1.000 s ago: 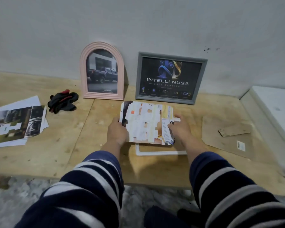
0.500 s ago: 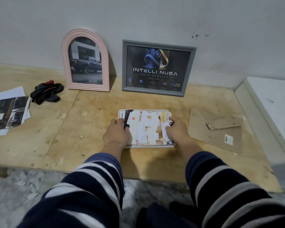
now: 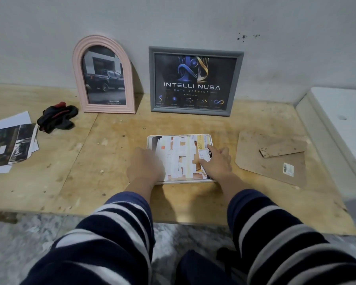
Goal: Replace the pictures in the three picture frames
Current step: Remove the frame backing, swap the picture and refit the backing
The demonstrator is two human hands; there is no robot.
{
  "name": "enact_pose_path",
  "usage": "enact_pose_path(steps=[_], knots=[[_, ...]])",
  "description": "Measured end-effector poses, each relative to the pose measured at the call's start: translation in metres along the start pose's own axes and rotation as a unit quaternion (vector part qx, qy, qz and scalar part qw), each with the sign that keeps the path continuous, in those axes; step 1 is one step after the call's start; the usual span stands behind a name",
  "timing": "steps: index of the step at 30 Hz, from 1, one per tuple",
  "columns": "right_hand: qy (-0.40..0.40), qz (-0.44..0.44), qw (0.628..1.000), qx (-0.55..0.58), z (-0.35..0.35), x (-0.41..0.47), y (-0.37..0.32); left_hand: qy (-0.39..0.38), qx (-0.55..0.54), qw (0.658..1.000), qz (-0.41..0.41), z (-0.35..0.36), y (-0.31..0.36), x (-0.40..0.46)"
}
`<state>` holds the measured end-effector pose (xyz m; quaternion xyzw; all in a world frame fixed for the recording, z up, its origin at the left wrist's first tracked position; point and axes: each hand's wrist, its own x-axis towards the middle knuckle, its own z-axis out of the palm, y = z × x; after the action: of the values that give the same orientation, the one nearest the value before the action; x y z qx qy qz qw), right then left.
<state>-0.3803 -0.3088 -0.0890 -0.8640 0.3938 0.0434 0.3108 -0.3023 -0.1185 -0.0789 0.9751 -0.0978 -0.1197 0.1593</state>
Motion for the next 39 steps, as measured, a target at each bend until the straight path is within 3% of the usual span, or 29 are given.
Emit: enact_pose_path(steps=[8, 13, 20, 25, 31, 36, 39], knots=[[0.069, 0.008, 0.997, 0.033, -0.028, -0.006, 0.03, 0.047, 0.058, 0.996, 0.044, 0.001, 0.028, 0.005], [0.113, 0.086, 0.99, 0.024, -0.07, -0.015, 0.084, 0.011, 0.019, 0.988, 0.155, 0.017, 0.091, 0.003], [0.145, 0.216, 0.964, 0.05, -0.111, -0.019, 0.15, -0.077, 0.022, 0.948, 0.309, 0.052, 0.184, -0.022], [0.137, 0.24, 0.958, 0.07, -0.116, -0.013, 0.168, -0.147, 0.032, 0.942, 0.301, 0.074, 0.215, -0.028], [0.143, 0.261, 0.951, 0.086, -0.116, -0.002, 0.169, -0.166, 0.065, 0.948, 0.265, 0.079, 0.218, -0.027], [0.221, 0.349, 0.882, 0.227, -0.122, 0.007, 0.17, -0.182, 0.084, 0.942, 0.271, 0.077, 0.223, -0.024], [0.224, 0.316, 0.865, 0.318, -0.127, 0.015, 0.168, -0.188, 0.059, 0.948, 0.25, 0.078, 0.224, -0.02]])
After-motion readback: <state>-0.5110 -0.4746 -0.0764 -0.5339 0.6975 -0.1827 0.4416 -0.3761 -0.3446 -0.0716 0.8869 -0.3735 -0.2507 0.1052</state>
